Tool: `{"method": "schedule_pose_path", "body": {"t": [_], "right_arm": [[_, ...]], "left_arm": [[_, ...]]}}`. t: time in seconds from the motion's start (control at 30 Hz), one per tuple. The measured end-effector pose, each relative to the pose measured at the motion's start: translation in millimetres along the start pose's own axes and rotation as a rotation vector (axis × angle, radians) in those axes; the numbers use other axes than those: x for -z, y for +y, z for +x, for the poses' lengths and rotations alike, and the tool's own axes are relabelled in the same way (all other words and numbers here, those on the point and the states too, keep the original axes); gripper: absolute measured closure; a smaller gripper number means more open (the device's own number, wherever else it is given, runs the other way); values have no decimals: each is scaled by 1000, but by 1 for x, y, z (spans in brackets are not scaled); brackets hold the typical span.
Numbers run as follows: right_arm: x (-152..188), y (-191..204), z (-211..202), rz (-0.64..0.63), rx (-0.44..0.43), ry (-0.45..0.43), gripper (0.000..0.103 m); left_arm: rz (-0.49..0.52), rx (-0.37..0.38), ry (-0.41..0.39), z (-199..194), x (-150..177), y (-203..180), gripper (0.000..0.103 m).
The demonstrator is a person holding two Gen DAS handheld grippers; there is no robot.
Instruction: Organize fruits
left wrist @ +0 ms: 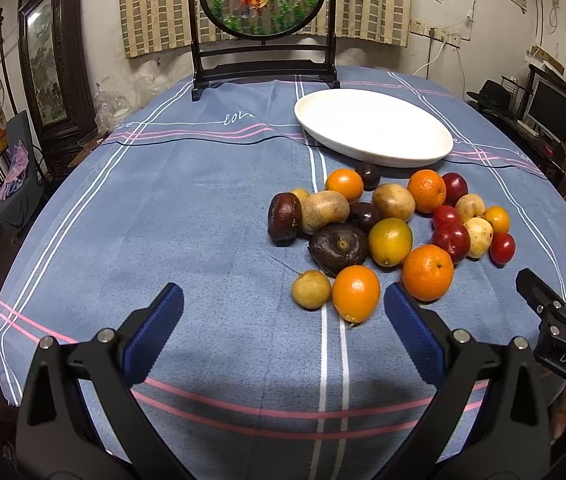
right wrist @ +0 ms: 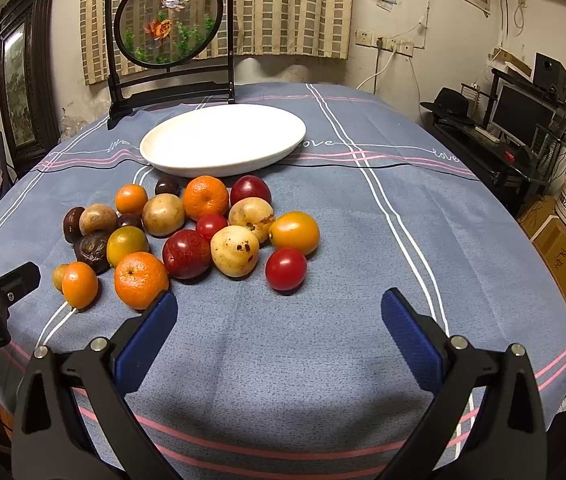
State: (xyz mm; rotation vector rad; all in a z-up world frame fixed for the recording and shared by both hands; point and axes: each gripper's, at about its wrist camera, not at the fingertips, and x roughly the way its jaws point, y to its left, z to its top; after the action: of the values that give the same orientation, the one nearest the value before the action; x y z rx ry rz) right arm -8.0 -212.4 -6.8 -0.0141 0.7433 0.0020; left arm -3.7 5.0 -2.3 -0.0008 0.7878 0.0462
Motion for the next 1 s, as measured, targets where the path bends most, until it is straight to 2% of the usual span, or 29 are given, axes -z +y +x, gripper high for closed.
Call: {"method": "schedule_pose_path", "body": {"t": [1.0], "right_arm": [[1, 1, 0, -6, 4, 3, 1]], "left_arm": [[6, 15, -7, -1, 1, -2, 2]]}}
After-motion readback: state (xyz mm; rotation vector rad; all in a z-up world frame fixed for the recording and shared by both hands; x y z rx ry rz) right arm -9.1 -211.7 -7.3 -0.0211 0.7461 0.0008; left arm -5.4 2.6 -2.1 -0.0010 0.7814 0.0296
